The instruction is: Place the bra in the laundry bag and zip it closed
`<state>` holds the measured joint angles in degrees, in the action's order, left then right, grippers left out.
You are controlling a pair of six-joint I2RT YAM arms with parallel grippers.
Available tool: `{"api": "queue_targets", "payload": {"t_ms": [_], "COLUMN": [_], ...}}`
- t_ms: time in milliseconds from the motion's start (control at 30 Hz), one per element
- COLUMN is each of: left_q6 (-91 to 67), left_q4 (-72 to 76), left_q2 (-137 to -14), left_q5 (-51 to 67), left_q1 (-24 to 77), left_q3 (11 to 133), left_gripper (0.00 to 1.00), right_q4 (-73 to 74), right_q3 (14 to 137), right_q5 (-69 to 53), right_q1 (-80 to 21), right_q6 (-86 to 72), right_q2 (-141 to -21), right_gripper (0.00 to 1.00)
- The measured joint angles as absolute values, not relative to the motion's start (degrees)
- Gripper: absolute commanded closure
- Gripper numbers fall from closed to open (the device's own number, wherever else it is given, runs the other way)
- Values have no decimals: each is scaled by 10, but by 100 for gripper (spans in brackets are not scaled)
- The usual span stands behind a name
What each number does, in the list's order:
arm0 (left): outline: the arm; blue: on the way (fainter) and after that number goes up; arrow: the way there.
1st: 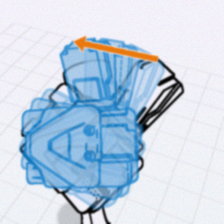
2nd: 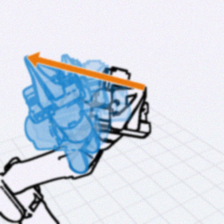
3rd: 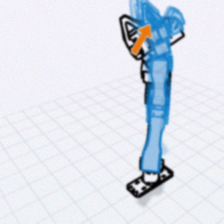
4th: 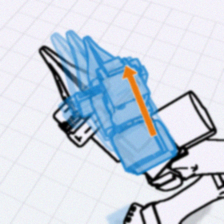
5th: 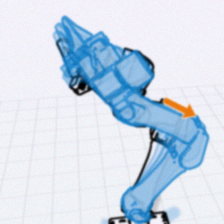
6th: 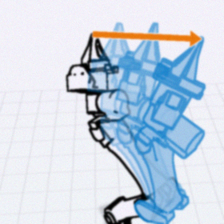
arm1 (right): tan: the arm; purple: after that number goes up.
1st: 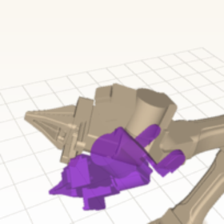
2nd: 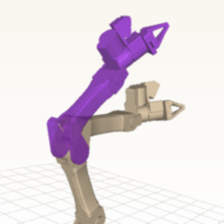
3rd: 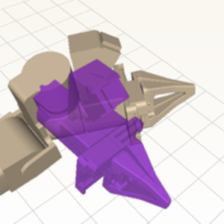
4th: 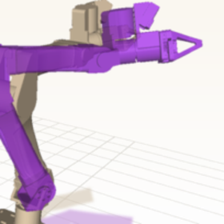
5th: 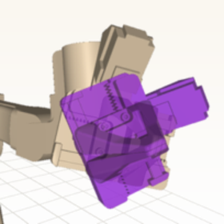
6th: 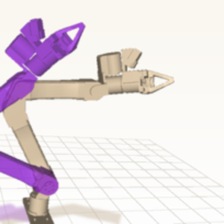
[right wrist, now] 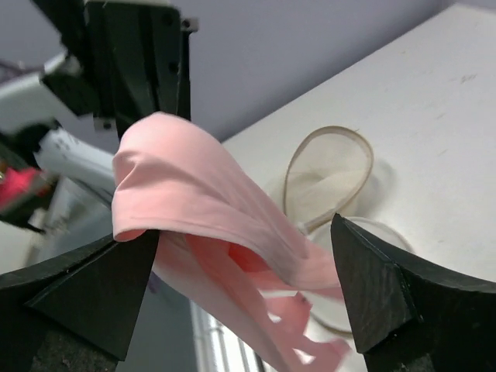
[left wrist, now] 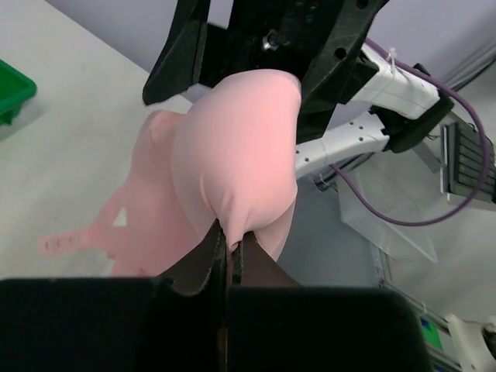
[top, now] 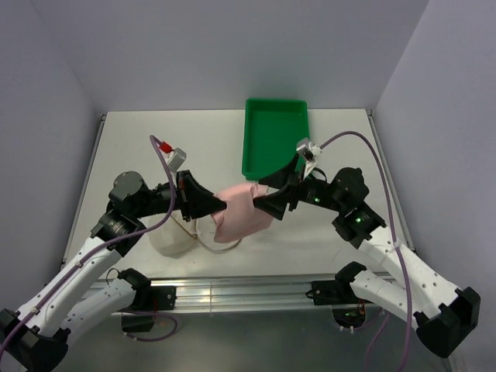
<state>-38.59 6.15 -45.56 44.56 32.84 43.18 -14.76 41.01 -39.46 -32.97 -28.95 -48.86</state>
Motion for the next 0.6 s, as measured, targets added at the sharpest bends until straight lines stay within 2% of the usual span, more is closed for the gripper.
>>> {"api": "queue_targets", "payload": {"t_ms": [167,333,600], "left_q6": [-368,-365,-330], "left_q4": [1,-15,-84], "left_q2": [-458,-461,-514], "left_q5": [474,493,501], "left_q1": [328,328,328], "left_q3": [476,490,524], "left_gripper": [100,100,100], "right_q4": [-78,-50,46], "right_q3": [436,471,613], "right_q5": [-438,-499,-518], "right_q1": [-330,-330,-343], "right_q6": [-165,-98,-34], "right_q2": [-416,-397,-489], "right_gripper": [0,0,0]}}
